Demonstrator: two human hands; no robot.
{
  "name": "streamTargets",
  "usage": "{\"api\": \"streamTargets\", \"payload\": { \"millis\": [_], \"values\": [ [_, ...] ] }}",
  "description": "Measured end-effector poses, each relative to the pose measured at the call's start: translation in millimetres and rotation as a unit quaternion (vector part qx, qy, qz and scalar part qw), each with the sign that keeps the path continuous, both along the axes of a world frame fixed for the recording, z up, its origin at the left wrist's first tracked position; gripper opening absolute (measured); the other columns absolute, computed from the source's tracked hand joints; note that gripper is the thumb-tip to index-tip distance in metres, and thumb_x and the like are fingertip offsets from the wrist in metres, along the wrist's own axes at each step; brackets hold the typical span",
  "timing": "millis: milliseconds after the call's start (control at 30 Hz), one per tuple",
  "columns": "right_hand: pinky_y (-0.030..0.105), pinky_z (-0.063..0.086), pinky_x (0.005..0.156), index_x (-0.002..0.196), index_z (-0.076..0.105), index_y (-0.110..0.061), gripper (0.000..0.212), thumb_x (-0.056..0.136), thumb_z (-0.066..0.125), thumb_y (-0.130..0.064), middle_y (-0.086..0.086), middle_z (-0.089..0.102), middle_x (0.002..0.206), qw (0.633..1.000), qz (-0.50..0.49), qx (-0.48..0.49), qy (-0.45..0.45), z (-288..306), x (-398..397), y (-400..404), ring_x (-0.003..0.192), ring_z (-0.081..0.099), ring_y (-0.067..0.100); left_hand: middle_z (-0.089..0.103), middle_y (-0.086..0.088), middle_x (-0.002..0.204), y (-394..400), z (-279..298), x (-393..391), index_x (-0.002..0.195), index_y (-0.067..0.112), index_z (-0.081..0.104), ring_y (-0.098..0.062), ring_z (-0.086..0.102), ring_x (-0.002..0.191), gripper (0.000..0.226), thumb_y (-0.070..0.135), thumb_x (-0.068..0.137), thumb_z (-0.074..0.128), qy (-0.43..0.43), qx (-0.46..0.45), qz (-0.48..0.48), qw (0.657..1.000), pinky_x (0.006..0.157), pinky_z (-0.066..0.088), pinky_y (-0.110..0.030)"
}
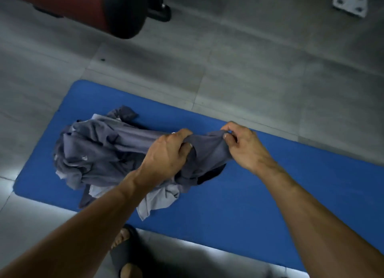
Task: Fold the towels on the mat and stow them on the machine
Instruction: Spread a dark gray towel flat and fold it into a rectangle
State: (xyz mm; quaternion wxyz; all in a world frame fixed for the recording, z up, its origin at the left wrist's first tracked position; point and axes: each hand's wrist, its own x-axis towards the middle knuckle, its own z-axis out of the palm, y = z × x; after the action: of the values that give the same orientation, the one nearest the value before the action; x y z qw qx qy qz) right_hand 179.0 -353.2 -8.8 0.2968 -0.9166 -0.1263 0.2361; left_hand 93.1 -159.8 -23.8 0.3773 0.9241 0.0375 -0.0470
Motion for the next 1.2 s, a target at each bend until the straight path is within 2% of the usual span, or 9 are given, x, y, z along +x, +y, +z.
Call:
{"api": "streamTargets", "payload": {
  "millis": [100, 233, 533, 667, 800, 867, 1000, 1067, 1200],
  "values": [
    [0.020, 0.042, 0.064, 0.098, 0.061, -0.031, 0.020, 0.100, 0.044, -0.021, -0.015, 0.061, 0.086, 1.000, -0.007, -0.010, 0.015, 11.8, 9.3, -79.7, 0.086, 0.056, 0.010, 0.050, 0.003, 0.064, -75.7, 3.5, 14.2, 0.073, 0.026, 0.043, -0.012, 0.047, 0.058, 0.024, 0.015, 0.093, 0.049, 0.034, -0.062, -0.024, 0.997, 0.057, 0.040, -0.036],
    [0.025, 0.046, 0.075, 0.092, 0.063, -0.033, 0.026, 0.097, 0.045, -0.014, -0.010, 0.064, 0.093, 0.999, 0.025, -0.034, 0.023, 8.5, 28.3, -195.5, 0.093, 0.059, 0.013, 0.030, 0.006, 0.054, -198.9, -3.2, 27.0, 0.060, 0.023, 0.029, -0.009, 0.032, 0.049, 0.041, 0.009, 0.090, 0.053, 0.078, -0.089, -0.033, 0.992, 0.049, 0.023, -0.025],
    [0.043, 0.045, 0.096, 0.105, 0.066, -0.027, 0.023, 0.097, 0.046, -0.019, 0.000, 0.068, 0.113, 0.991, 0.064, -0.112, -0.028, -113.7, 69.2, -361.7, 0.109, 0.058, 0.026, 0.049, 0.009, 0.059, -410.7, -111.2, 49.9, 0.063, 0.032, 0.038, -0.022, 0.054, 0.062, 0.035, 0.016, 0.090, 0.054, 0.067, -0.024, -0.022, 0.997, 0.054, 0.040, -0.035],
    [0.044, 0.043, 0.100, 0.124, 0.059, -0.025, 0.028, 0.100, 0.045, -0.023, 0.003, 0.063, 0.126, 0.995, -0.051, -0.070, -0.057, -232.2, 61.7, -409.2, 0.118, 0.055, 0.026, 0.068, -0.011, 0.095, -463.3, -219.1, 64.5, 0.091, 0.018, 0.058, -0.036, 0.062, 0.093, 0.008, 0.023, 0.090, 0.052, 0.098, 0.048, 0.001, 0.994, 0.072, 0.049, -0.041],
    [0.049, 0.044, 0.093, 0.118, 0.058, -0.014, 0.028, 0.091, 0.052, -0.014, 0.010, 0.058, 0.118, 0.974, -0.117, -0.085, -0.174, -307.6, 26.6, -480.0, 0.110, 0.054, 0.030, 0.039, -0.016, 0.142, -493.7, -305.8, 59.4, 0.140, 0.013, 0.038, -0.035, 0.043, 0.127, 0.061, 0.028, 0.086, 0.061, 0.072, 0.121, -0.040, 0.989, 0.096, 0.045, -0.046],
    [0.044, 0.044, 0.084, 0.097, 0.059, -0.014, 0.018, 0.079, 0.058, -0.016, 0.005, 0.062, 0.098, 0.965, -0.101, -0.104, -0.218, -326.6, 0.4, -507.7, 0.094, 0.057, 0.027, 0.024, -0.016, 0.154, -497.6, -325.8, 56.6, 0.149, 0.011, 0.025, -0.036, 0.028, 0.140, 0.083, 0.024, 0.078, 0.066, -0.062, 0.237, -0.137, 0.960, 0.110, 0.034, -0.051],
    [0.037, 0.039, 0.075, 0.090, 0.059, -0.019, 0.029, 0.070, 0.053, -0.039, -0.005, 0.061, 0.084, 0.971, 0.072, -0.103, -0.203, -358.4, -56.2, -529.2, 0.082, 0.059, 0.021, 0.050, -0.006, 0.142, -489.2, -345.1, 60.6, 0.133, 0.016, 0.055, -0.028, 0.037, 0.139, 0.058, 0.034, 0.078, 0.053, -0.224, 0.360, -0.437, 0.793, 0.117, 0.014, -0.050],
    [0.038, 0.039, 0.085, 0.114, 0.058, -0.023, 0.049, 0.073, 0.054, -0.050, -0.005, 0.058, 0.108, 0.959, 0.138, -0.155, -0.192, -378.7, -64.1, -528.2, 0.101, 0.053, 0.019, 0.041, -0.003, 0.149, -485.8, -351.2, 65.5, 0.144, 0.018, 0.041, -0.021, 0.027, 0.144, 0.066, 0.050, 0.087, 0.043, -0.115, 0.368, -0.487, 0.784, 0.120, 0.003, -0.043],
    [0.039, 0.034, 0.094, 0.099, 0.063, -0.024, 0.026, 0.089, 0.044, -0.038, -0.003, 0.060, 0.109, 0.953, 0.101, -0.178, -0.224, -387.0, -36.9, -520.2, 0.107, 0.056, 0.021, 0.049, 0.003, 0.135, -495.7, -355.0, 84.4, 0.142, 0.027, 0.036, -0.017, 0.039, 0.129, 0.067, 0.060, 0.086, 0.052, -0.053, 0.353, -0.483, 0.799, 0.112, 0.019, -0.034]
  ]
}}
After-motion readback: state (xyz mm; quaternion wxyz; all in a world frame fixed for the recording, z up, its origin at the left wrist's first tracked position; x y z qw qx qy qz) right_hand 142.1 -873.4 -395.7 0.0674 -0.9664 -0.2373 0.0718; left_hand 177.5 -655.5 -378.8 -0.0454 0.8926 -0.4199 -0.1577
